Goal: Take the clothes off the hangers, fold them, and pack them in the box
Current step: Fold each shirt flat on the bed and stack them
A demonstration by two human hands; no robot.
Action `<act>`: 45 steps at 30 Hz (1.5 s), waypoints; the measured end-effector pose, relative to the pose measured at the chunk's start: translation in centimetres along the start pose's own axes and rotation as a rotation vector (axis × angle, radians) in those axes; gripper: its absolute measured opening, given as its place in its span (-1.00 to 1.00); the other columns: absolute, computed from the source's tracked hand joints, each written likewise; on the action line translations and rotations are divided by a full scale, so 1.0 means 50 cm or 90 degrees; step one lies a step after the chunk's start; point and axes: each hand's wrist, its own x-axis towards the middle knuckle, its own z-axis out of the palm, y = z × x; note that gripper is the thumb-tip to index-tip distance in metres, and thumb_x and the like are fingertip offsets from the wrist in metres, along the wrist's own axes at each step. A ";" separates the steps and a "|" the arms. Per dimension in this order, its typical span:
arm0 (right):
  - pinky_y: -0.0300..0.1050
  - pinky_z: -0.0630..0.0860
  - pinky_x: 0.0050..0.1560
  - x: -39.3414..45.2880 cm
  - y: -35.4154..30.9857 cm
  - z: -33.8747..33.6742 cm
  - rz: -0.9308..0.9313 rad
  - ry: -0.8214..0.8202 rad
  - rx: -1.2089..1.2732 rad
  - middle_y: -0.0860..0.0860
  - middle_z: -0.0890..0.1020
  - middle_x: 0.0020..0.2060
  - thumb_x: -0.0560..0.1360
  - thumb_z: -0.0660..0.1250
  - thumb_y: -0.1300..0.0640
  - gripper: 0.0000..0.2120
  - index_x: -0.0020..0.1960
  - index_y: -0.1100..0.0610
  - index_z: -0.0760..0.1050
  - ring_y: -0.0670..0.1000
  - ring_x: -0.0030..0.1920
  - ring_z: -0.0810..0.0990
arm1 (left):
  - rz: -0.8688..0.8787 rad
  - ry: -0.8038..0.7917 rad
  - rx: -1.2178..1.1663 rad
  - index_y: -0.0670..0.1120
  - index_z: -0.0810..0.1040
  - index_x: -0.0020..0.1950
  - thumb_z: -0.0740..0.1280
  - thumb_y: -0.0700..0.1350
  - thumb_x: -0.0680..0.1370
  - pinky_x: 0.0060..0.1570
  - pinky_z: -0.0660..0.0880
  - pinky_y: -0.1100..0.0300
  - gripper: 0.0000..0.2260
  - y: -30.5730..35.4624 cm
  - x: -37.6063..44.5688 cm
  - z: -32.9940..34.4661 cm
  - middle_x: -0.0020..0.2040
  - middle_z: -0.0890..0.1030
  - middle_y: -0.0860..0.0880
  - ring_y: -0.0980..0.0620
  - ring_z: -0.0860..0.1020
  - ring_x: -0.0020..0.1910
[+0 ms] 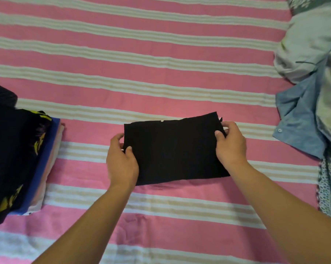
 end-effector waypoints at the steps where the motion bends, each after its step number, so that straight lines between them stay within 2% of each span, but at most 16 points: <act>1: -0.02 0.55 0.06 0.011 0.000 0.007 0.025 -0.004 -0.015 0.03 0.62 0.16 0.65 0.25 0.13 -0.75 0.32 0.03 0.43 0.09 0.09 0.60 | 0.087 0.035 0.076 -0.05 0.43 0.44 0.26 -0.25 0.63 0.18 0.51 -0.03 -0.63 0.001 0.007 0.004 0.22 0.50 -0.10 -0.11 0.51 0.16; 3: -0.04 0.52 0.00 0.022 0.005 0.019 0.057 -0.003 -0.039 0.04 0.62 0.13 0.66 0.23 0.14 -0.76 0.31 0.06 0.42 0.11 0.07 0.60 | 0.338 0.037 0.255 -0.10 0.48 0.44 0.32 -0.19 0.59 0.32 0.40 -0.19 -0.61 0.009 0.002 0.025 0.36 0.46 -0.21 -0.25 0.44 0.32; 5: -0.06 0.48 -0.07 0.023 0.018 0.027 0.056 0.009 -0.053 0.02 0.60 0.03 0.65 0.22 0.16 -0.80 0.27 0.08 0.40 0.13 0.04 0.60 | 0.560 -0.109 0.430 0.01 0.43 0.52 0.25 0.03 0.64 0.45 0.25 -0.27 -0.57 0.012 -0.024 0.067 0.53 0.36 -0.19 -0.29 0.29 0.51; 6: -0.07 0.44 -0.12 0.020 0.021 0.028 0.047 0.011 -0.054 0.00 0.57 -0.06 0.65 0.22 0.17 -0.83 0.23 0.10 0.38 0.15 0.00 0.60 | 0.580 -0.177 0.509 0.08 0.34 0.57 0.13 0.15 0.67 0.50 0.13 -0.29 -0.53 0.012 -0.031 0.086 0.60 0.26 -0.15 -0.27 0.16 0.59; 8: -0.03 0.45 -0.14 0.015 0.020 0.025 0.001 0.032 -0.105 -0.01 0.53 -0.13 0.63 0.23 0.18 -0.84 0.21 0.11 0.36 0.19 -0.01 0.59 | 0.496 -0.234 0.586 0.18 0.12 0.64 -0.07 0.28 0.67 0.53 -0.07 -0.35 -0.45 0.002 -0.011 0.119 0.67 0.06 -0.09 -0.25 -0.06 0.64; 11: 0.19 0.41 0.31 -0.006 -0.007 0.037 -0.232 0.148 -0.347 0.18 0.46 0.30 0.61 0.26 0.09 -0.62 0.40 0.12 0.38 0.27 0.33 0.41 | 0.384 -0.268 0.634 0.24 -0.26 0.62 -0.21 0.39 0.61 0.46 -0.32 -0.42 -0.38 -0.024 0.032 0.144 0.66 -0.24 -0.05 -0.24 -0.33 0.60; 14: 0.28 0.06 0.55 -0.031 -0.007 0.078 -0.430 -0.043 -0.514 0.14 0.21 0.57 0.66 0.05 -0.16 -0.46 0.59 0.03 0.20 0.27 0.57 0.11 | 0.349 -0.305 0.639 0.26 -0.37 0.59 -0.24 0.41 0.59 0.43 -0.32 -0.45 -0.37 -0.032 0.023 0.140 0.63 -0.37 -0.01 -0.20 -0.42 0.58; 17: 0.28 -0.12 0.57 0.003 0.049 0.075 -0.261 -0.160 -0.581 0.00 -0.11 0.64 0.64 -0.25 -0.29 -0.38 0.64 -0.11 -0.16 0.19 0.61 -0.19 | 0.275 -0.331 0.638 0.29 -0.39 0.57 -0.25 0.38 0.61 0.44 -0.26 -0.45 -0.42 -0.025 0.027 0.125 0.61 -0.42 0.02 -0.14 -0.44 0.57; 19: 0.24 -0.15 0.58 0.020 0.049 0.066 -0.147 -0.161 -0.550 0.00 -0.20 0.63 0.64 -0.22 -0.29 -0.38 0.63 -0.11 -0.25 0.20 0.61 -0.23 | 0.193 -0.306 0.618 0.26 -0.35 0.59 -0.21 0.31 0.65 0.47 -0.17 -0.42 -0.44 -0.025 0.049 0.110 0.62 -0.39 -0.02 -0.18 -0.36 0.60; 23: 0.19 0.27 0.45 -0.029 0.022 0.050 0.022 -0.047 -0.346 0.22 0.22 0.51 0.60 0.20 -0.23 -0.24 0.61 0.14 0.02 0.27 0.46 0.26 | 0.040 -0.094 0.327 -0.01 0.09 0.63 0.24 0.10 0.66 0.28 0.41 -0.18 -0.39 -0.013 0.053 0.074 0.50 0.25 -0.21 -0.25 0.36 0.40; 28: 0.11 0.57 0.09 -0.034 -0.006 0.002 0.265 -0.201 -0.014 0.13 0.66 0.11 0.54 0.44 -0.01 -0.61 0.29 0.14 0.52 0.16 0.04 0.63 | -0.372 -0.192 -0.279 -0.06 0.56 0.25 0.42 -0.01 0.59 0.07 0.64 -0.05 -0.73 -0.009 0.009 -0.002 0.11 0.68 -0.05 -0.07 0.66 0.04; 33: -0.19 0.39 -0.25 -0.110 -0.211 0.065 -0.044 -0.407 -0.177 -0.04 0.63 -0.15 0.62 0.33 0.09 -0.93 0.01 0.07 0.55 0.00 -0.15 0.57 | -0.491 -0.038 -0.550 -0.03 0.57 0.30 0.41 -0.24 0.58 0.17 0.60 -0.12 -0.70 -0.134 -0.140 -0.192 0.17 0.71 -0.07 -0.10 0.69 0.11; 37: -0.06 0.39 -0.11 -0.134 -0.364 0.244 -0.247 -0.500 -0.317 -0.05 0.57 -0.14 0.62 0.33 0.04 -0.87 -0.10 0.03 0.47 0.08 -0.05 0.55 | -0.561 0.014 -0.668 -0.06 0.57 0.31 0.33 -0.23 0.63 0.22 0.55 -0.12 -0.74 -0.197 -0.167 -0.285 0.16 0.71 -0.09 -0.12 0.68 0.14; 39: -0.03 0.43 0.01 -0.146 -0.404 0.327 -0.297 -0.451 -0.322 -0.01 0.58 -0.02 0.60 0.34 0.03 -0.91 0.04 0.03 0.50 0.11 0.05 0.54 | -0.572 0.034 -0.556 -0.10 0.57 0.21 0.30 -0.14 0.67 0.15 0.58 -0.11 -0.85 -0.241 -0.148 -0.302 0.05 0.71 -0.10 -0.09 0.68 0.05; 42: 0.00 0.38 0.34 -0.195 -0.405 0.367 -0.358 -0.232 -0.184 0.02 0.52 0.26 0.59 0.34 0.02 -0.67 0.33 0.06 0.47 0.09 0.31 0.42 | -0.527 0.016 -0.140 -0.14 0.54 -0.07 0.32 -0.01 0.59 -0.11 0.57 0.02 -0.80 -0.278 -0.177 -0.315 -0.25 0.67 -0.10 -0.16 0.63 -0.19; 45: -0.02 0.31 0.40 -0.274 -0.345 0.330 -0.168 -0.084 -0.084 0.08 0.41 0.38 0.62 0.29 0.05 -0.57 0.45 0.12 0.36 0.10 0.39 0.37 | -0.295 -0.126 0.183 0.03 0.47 -0.12 0.25 0.06 0.64 -0.08 0.56 0.05 -0.81 -0.243 -0.225 -0.334 -0.22 0.60 0.08 0.00 0.59 -0.16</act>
